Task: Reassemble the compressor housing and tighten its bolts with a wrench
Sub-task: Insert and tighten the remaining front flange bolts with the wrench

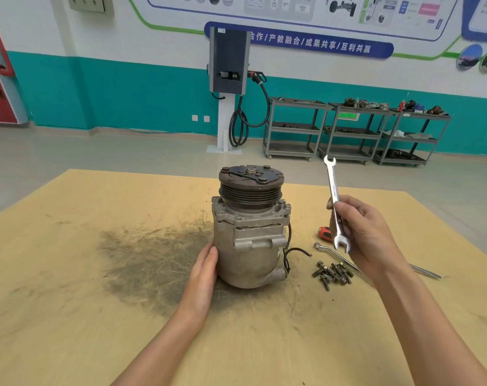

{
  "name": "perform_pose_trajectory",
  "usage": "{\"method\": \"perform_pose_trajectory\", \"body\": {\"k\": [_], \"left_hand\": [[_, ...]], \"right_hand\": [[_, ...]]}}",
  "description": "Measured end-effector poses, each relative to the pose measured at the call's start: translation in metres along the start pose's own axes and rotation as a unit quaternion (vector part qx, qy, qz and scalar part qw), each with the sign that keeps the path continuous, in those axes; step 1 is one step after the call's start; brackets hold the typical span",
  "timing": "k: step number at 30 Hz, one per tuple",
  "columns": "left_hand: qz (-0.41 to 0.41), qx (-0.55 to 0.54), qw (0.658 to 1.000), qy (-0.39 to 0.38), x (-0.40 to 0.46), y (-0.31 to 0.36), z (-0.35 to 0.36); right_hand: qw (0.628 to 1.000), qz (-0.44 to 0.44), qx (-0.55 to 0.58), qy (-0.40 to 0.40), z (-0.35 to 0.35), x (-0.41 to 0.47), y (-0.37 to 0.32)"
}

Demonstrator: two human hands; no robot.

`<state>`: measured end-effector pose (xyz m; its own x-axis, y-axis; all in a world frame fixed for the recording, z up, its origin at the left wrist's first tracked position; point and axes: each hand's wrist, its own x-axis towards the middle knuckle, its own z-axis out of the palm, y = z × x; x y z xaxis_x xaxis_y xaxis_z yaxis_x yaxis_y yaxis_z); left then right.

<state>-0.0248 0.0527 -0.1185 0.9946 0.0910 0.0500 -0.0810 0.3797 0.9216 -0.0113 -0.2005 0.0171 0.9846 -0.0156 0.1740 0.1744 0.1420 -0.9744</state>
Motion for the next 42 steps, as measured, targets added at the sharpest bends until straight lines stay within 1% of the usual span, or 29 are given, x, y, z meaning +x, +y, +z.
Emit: {"method": "perform_pose_trajectory", "body": {"k": [3, 9, 15, 18, 22, 25, 28, 34, 38, 42], "left_hand": [[0.000, 0.000, 1.000, 0.001, -0.001, 0.001, 0.000], [-0.003, 0.004, 1.000, -0.006, 0.000, 0.000, -0.001], [-0.005, -0.004, 1.000, -0.003, 0.002, -0.001, -0.001], [-0.005, -0.001, 1.000, -0.002, 0.003, -0.001, -0.003], [-0.003, -0.001, 1.000, -0.005, 0.002, -0.002, -0.004], [0.000, -0.002, 1.000, -0.002, 0.002, -0.002, -0.004], [-0.004, -0.008, 1.000, -0.003, 0.003, -0.003, -0.004], [-0.011, -0.006, 1.000, -0.004, 0.003, -0.004, -0.004], [-0.015, 0.002, 1.000, -0.003, 0.003, -0.005, -0.003], [-0.014, 0.004, 1.000, 0.001, 0.003, -0.005, -0.003]], "right_hand": [[1.000, -0.017, -0.017, 0.003, 0.014, 0.006, -0.006], [0.998, -0.056, 0.012, 0.040, 0.039, 0.018, -0.005], [0.996, -0.046, 0.047, 0.063, 0.044, 0.025, -0.001], [0.994, -0.048, 0.077, 0.055, 0.040, 0.023, 0.001], [0.990, -0.085, 0.108, 0.018, 0.033, 0.018, 0.002], [0.987, -0.119, 0.108, 0.025, 0.029, 0.014, -0.001], [0.986, -0.132, 0.101, 0.032, 0.029, 0.012, -0.006], [0.994, -0.102, 0.024, 0.045, 0.026, 0.008, -0.014], [0.992, -0.114, -0.004, 0.052, 0.025, 0.006, -0.014], [0.989, -0.130, 0.018, 0.062, 0.026, 0.004, -0.014]]}}
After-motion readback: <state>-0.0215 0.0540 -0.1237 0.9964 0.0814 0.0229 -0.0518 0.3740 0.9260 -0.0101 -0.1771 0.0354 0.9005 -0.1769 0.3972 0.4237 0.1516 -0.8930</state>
